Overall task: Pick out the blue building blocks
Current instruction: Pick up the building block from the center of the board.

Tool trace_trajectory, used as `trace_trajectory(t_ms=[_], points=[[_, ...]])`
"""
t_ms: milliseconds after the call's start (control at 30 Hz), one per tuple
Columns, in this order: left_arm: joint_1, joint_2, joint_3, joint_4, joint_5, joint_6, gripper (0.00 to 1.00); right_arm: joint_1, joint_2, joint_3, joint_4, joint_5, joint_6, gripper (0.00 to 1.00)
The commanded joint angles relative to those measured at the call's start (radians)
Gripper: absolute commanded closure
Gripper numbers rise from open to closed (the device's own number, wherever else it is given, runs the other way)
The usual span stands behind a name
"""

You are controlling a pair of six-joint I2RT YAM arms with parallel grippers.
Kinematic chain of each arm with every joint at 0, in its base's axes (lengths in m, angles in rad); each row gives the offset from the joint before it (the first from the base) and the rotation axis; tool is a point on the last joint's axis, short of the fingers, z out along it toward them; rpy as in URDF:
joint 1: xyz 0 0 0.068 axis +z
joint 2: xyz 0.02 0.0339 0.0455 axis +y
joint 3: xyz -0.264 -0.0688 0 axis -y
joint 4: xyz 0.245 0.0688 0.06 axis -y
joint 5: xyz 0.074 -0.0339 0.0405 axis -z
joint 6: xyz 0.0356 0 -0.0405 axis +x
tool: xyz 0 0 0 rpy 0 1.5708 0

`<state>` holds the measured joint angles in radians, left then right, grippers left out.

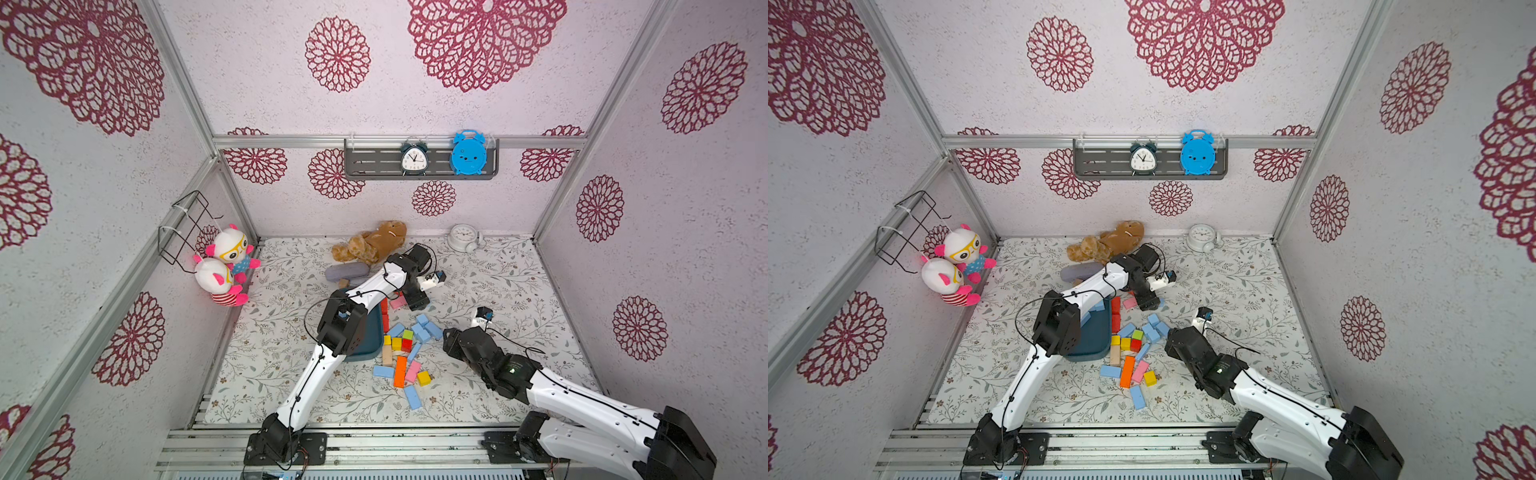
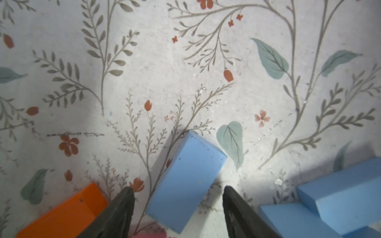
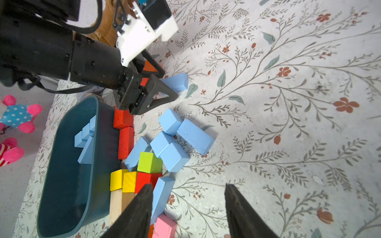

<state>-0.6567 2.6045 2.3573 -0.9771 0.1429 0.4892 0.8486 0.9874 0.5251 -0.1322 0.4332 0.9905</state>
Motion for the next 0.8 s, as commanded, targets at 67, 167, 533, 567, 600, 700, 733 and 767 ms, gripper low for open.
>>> trace_trajectory(t_ms=[67,167,533,567,600,700,733,767], points=[[-0.006,0.033,0.032,0.050,-0.021,-0.001,0.33,-0.003,-0.040,0.004,-0.020,0.035,0.016,0.41],[-0.011,0.049,0.047,0.032,-0.012,-0.003,0.41,-0.003,-0.048,0.001,-0.026,0.035,0.019,0.41],[-0.013,-0.043,0.045,0.007,0.035,-0.056,0.71,-0.004,-0.066,-0.019,0.017,0.015,0.019,0.41],[-0.012,-0.064,0.043,0.000,0.039,-0.065,0.72,-0.003,-0.064,-0.020,0.029,0.005,0.019,0.41],[-0.012,-0.091,0.038,-0.011,0.043,-0.074,0.72,-0.004,-0.060,-0.020,0.045,-0.008,0.019,0.41],[-0.006,-0.193,-0.031,-0.031,0.046,-0.093,0.73,-0.004,-0.028,-0.017,0.100,-0.043,0.003,0.42],[0.001,-0.235,-0.073,-0.032,0.046,-0.096,0.73,-0.003,-0.009,-0.013,0.121,-0.056,-0.010,0.42],[0.009,-0.277,-0.114,-0.031,0.047,-0.099,0.73,-0.004,0.012,-0.003,0.136,-0.064,-0.018,0.41]])
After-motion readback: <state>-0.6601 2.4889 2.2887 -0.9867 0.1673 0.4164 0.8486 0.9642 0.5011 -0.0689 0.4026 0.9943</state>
